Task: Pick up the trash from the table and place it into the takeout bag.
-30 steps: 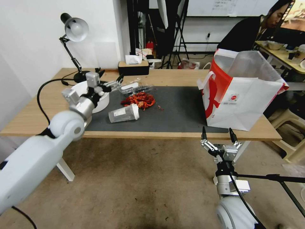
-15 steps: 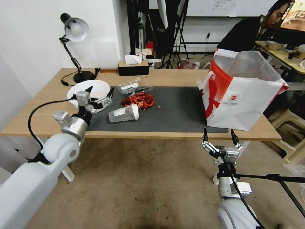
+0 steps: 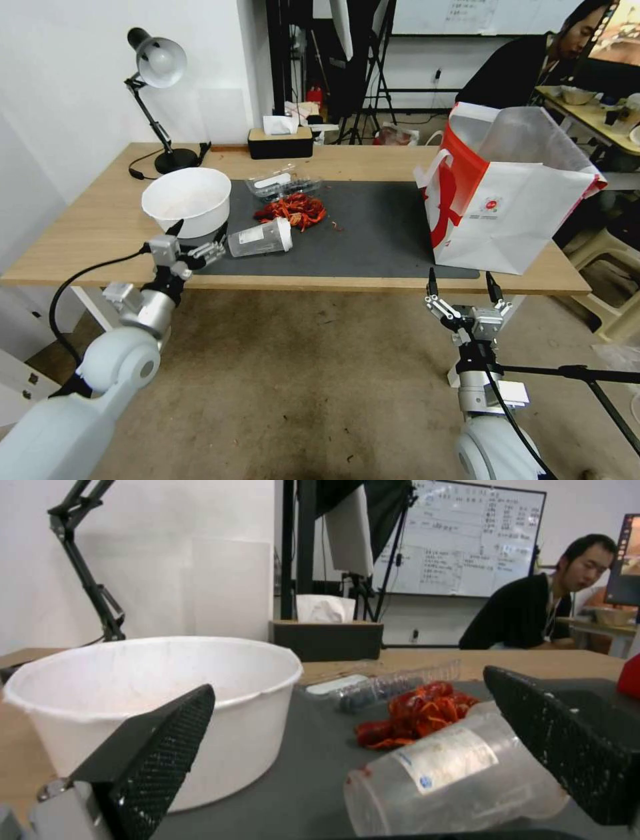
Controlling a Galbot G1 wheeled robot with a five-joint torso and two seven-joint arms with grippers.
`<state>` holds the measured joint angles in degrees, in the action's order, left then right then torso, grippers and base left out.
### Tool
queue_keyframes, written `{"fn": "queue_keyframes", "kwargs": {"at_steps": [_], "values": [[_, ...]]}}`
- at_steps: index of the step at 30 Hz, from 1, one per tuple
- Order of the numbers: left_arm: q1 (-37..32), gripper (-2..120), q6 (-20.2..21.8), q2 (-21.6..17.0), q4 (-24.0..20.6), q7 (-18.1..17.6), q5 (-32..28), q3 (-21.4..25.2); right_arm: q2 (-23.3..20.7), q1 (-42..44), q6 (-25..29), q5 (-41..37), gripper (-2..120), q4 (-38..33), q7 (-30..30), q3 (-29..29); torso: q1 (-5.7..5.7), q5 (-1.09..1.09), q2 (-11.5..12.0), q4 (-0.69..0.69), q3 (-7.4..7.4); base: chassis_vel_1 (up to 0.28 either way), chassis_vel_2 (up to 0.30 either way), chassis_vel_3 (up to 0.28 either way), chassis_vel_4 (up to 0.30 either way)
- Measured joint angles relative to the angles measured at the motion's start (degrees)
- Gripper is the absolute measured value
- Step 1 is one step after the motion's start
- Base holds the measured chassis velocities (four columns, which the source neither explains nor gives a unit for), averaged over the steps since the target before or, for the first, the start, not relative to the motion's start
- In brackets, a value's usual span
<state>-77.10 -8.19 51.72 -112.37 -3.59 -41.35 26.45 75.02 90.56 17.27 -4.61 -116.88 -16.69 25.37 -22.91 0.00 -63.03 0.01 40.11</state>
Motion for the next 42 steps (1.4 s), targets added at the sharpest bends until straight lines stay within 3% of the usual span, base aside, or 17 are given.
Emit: {"fn": "queue_keyframes", "kwargs": {"at_steps": [6, 23, 34, 42], "values": [[-4.8, 100, -3.0, 3.6, -0.3, 2.4, 2.5, 2.5, -0.1, -0.1, 0.1, -0.1, 100, 0.2, 0.0, 0.0, -0.01, 0.0, 0.0, -0.01, 0.0, 0.0, 0.0, 0.0, 0.0], [-13.1, 100, -8.9, 8.4, 1.2, 3.3, 7.9, 4.1, -0.1, 0.0, 0.5, -0.2, 100, 0.6, 0.0, -0.1, -0.01, 0.0, 0.0, -0.01, 0.0, 0.0, 0.0, 0.0, 0.0], [-12.3, 100, -9.5, 8.5, 1.8, 3.6, 8.6, 3.7, -0.1, 0.0, 0.6, -0.2, 100, 0.7, 0.0, -0.1, 0.0, 0.0, 0.0, 0.0, 0.0, 0.0, 0.0, 0.0, 0.0], [-8.4, 100, -9.5, 6.3, 3.3, 4.8, 10.6, 2.2, -0.2, 0.0, 0.6, -0.2, 100, 0.7, 0.0, -0.1, 0.0, -0.01, 0.0, -0.01, 0.0, 0.0, 0.0, 0.0, 0.0]]}}
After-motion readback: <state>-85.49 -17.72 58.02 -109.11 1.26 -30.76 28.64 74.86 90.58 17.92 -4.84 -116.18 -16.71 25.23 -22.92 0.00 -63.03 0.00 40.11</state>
